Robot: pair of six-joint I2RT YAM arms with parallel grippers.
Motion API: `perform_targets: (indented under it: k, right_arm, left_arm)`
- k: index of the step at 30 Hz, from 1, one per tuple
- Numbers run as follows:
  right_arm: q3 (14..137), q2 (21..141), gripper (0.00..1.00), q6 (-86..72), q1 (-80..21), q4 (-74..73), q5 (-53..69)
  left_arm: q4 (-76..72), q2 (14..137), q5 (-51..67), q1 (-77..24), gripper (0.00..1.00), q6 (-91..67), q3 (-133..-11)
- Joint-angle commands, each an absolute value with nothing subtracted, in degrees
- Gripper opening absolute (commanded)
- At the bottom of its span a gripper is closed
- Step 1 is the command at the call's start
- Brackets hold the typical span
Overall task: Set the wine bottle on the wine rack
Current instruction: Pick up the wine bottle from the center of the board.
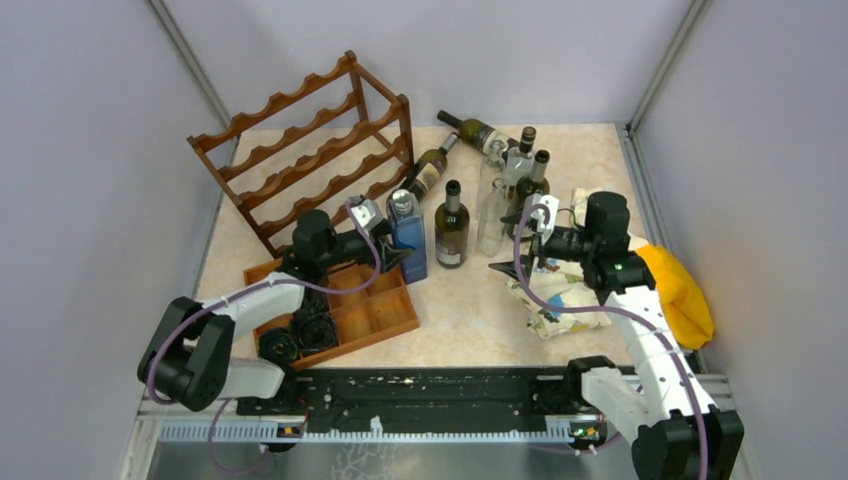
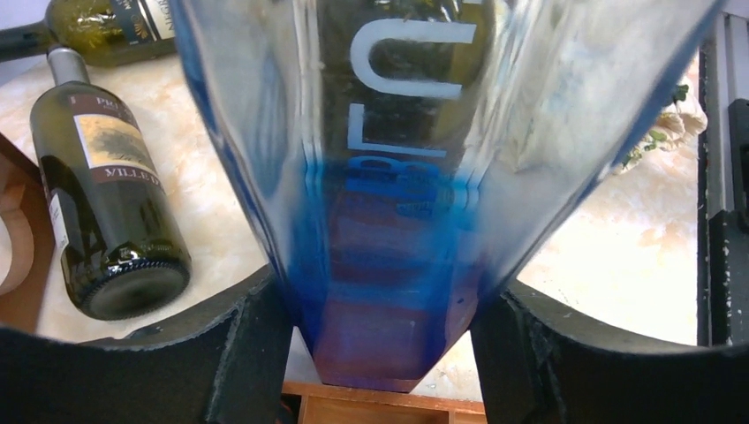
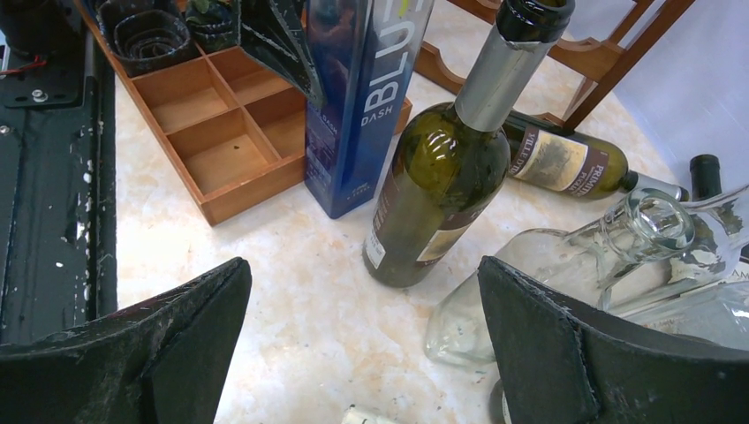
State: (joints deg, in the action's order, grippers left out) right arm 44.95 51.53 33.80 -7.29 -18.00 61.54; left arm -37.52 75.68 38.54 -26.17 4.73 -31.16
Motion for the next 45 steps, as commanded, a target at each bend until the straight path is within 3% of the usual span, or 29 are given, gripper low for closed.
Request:
perform_targets:
  k: [1,4,7,10,17,27,45]
  right_arm:
    - [45.18,51.5,0.98,33.49,-8.08,-14.78,62.08]
    - [45.22,51.75,0.98,33.59,-8.06,-14.51,62.02]
    - [45.67,52.1,0.98,33.7,-8.13,-14.5,61.77]
    - [46.07,52.34,0.98,33.75,-8.09,-14.42,61.5]
    - [46.38,52.46,0.98,33.46,-8.09,-13.53,60.91]
    - [46.32,52.91,0.98,31.93,-8.08,-10.91,59.96]
    - [46.54,53.04,0.98,31.68,-8.05,-11.15,59.13]
  left_arm:
    - [-42.13,76.66,43.25,-26.6,0.68,3.97,-33.27]
    - [-42.18,77.07,46.03,-26.54,0.54,4.1,-34.09]
    - [-41.39,76.89,48.64,-26.51,0.19,4.29,-35.67]
    - [-37.41,75.58,50.23,-26.6,0.01,6.0,-37.98]
    - [-16.66,68.92,49.26,-26.54,0.0,19.19,-45.37]
    - [5.32,62.32,38.67,-26.5,0.0,36.19,-54.75]
    - [23.52,69.15,33.96,-26.61,0.0,65.42,-68.21]
